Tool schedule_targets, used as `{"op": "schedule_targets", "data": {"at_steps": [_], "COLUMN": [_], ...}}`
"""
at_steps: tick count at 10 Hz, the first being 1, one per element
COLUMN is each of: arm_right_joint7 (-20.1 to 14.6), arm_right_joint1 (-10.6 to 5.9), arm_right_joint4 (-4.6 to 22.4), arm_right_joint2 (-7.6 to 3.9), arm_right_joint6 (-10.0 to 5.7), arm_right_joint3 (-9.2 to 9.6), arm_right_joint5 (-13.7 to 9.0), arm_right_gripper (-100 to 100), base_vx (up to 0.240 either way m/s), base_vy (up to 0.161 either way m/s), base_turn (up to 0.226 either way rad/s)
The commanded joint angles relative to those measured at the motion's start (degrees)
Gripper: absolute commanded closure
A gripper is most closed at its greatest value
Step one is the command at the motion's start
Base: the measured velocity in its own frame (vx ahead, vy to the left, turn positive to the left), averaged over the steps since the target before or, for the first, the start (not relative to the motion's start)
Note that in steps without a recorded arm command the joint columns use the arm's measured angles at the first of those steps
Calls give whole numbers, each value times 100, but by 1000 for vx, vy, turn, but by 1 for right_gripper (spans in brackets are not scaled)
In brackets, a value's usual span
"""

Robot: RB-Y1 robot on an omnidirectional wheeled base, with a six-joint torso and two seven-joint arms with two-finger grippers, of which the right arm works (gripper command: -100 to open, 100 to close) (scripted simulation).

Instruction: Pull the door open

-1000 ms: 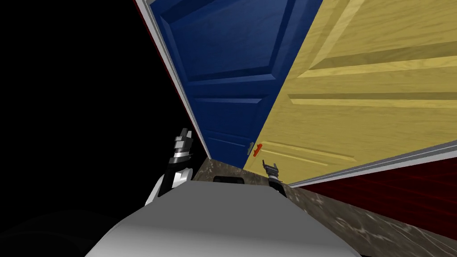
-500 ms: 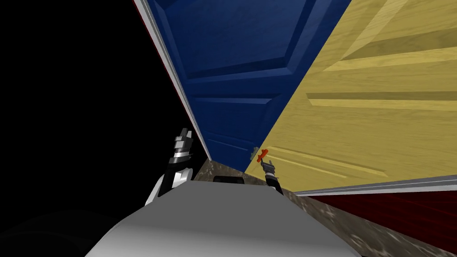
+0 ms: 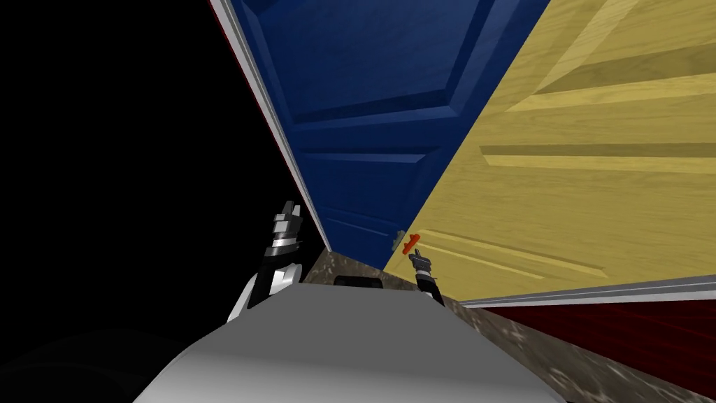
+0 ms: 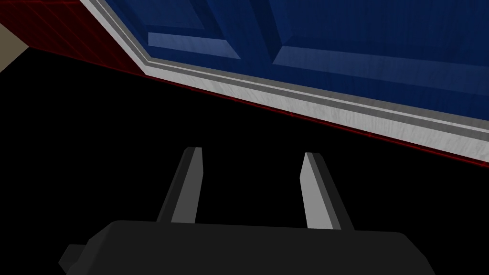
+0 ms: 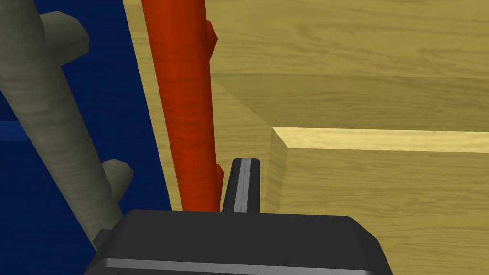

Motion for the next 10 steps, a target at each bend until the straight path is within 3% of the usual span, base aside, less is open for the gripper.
{"op": "schedule_targets", "data": {"at_steps": [1,4,10], "arm_right_joint7": [-2,-6,-34], "arm_right_joint1": [119,287,666], "arm_right_joint4": [66,156,335], "arm_right_joint2": [-61,-146,-327], "arm_right_joint6": [-2,-5,-25], "arm_right_joint3": [-60,-141,-292], "arm_right_joint5": [-31,-74,-161], "arm_right_gripper": [-100,-100,-100], "base_vx": [-119,-174,-185], "base_vy": [-18,-17,34], "base_turn": [-115,-95,-85]}}
